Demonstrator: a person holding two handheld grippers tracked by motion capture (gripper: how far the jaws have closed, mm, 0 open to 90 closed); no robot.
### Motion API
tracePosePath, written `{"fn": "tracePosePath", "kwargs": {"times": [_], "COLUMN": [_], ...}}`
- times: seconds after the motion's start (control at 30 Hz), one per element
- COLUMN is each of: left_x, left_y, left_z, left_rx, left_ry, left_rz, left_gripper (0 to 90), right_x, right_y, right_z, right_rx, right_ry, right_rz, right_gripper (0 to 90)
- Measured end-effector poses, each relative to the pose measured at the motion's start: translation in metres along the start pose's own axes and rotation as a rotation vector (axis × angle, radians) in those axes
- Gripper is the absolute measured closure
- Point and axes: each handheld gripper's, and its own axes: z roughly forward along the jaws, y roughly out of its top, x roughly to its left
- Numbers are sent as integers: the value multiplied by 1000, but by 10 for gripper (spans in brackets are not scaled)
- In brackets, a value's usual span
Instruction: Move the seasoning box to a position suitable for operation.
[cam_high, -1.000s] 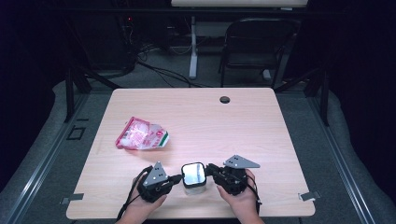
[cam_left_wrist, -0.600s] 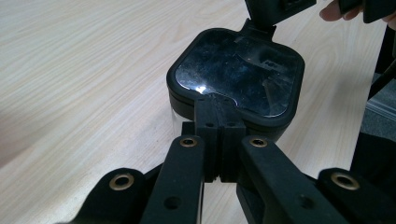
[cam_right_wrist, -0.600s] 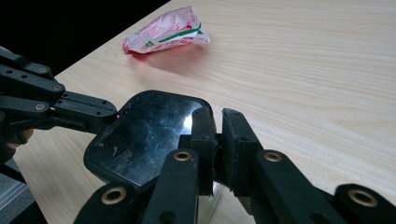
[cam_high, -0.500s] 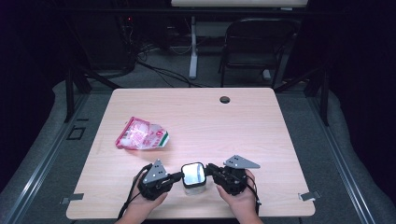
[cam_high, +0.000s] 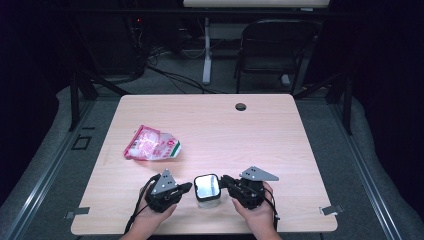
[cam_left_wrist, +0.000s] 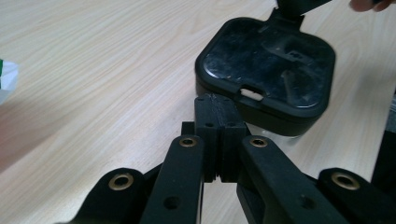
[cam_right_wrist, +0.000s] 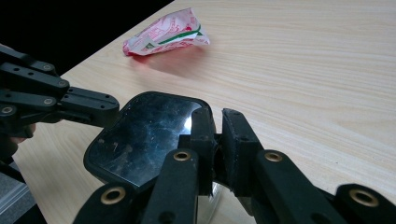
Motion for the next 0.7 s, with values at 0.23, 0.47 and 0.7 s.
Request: {"fn": "tracePosePath", "kwargs": {"times": [0.23,0.47,0.7], "left_x": [0,-2,-1], "left_y": [-1,0,3], "left_z": [8,7,5], "left_rx": [21,18,8], "left_ry": [-9,-8,-9], "left_rz": [2,5,13], "left_gripper": [897,898,898], "right_x": [0,0,-1], "right_y": [0,0,-1], "right_z": [0,0,0], "right_rx": [2,3,-3], "right_ry": [2,1,5], "right_rz": [1,0,9], "right_gripper": [826,827,828]}}
